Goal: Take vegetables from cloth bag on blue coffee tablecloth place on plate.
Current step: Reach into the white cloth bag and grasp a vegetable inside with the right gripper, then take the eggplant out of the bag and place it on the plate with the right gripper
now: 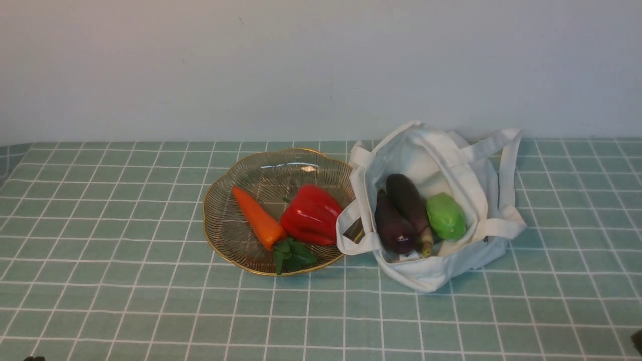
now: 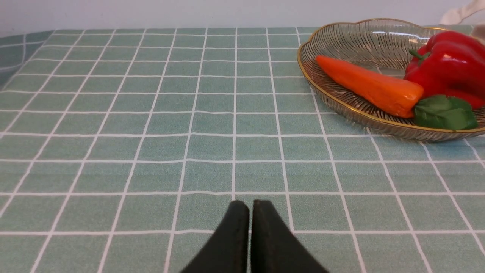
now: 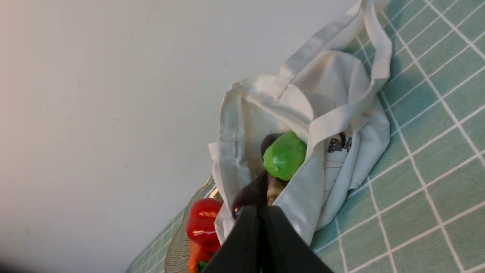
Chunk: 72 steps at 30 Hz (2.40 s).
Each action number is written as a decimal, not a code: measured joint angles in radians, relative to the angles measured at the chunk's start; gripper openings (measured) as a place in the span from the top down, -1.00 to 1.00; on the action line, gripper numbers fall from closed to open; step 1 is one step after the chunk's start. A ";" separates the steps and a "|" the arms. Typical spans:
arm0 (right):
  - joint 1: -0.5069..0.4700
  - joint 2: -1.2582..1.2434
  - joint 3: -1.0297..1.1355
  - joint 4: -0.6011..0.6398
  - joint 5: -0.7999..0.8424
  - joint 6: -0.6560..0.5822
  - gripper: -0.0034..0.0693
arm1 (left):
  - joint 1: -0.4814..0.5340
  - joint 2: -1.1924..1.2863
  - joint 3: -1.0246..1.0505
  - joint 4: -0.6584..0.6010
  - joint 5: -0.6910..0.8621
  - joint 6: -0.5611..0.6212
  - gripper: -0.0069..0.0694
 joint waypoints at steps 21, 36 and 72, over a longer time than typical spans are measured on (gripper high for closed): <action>0.005 0.831 -0.712 -0.342 0.698 -0.247 0.94 | 0.000 0.000 0.000 0.000 0.000 0.000 0.83; 0.219 1.522 -1.160 -0.142 0.642 -0.521 0.73 | 0.000 0.000 0.000 0.000 0.000 0.000 0.83; 0.272 2.144 -1.595 -0.551 0.422 -0.298 -0.06 | 0.000 0.000 0.000 0.000 0.000 0.000 0.83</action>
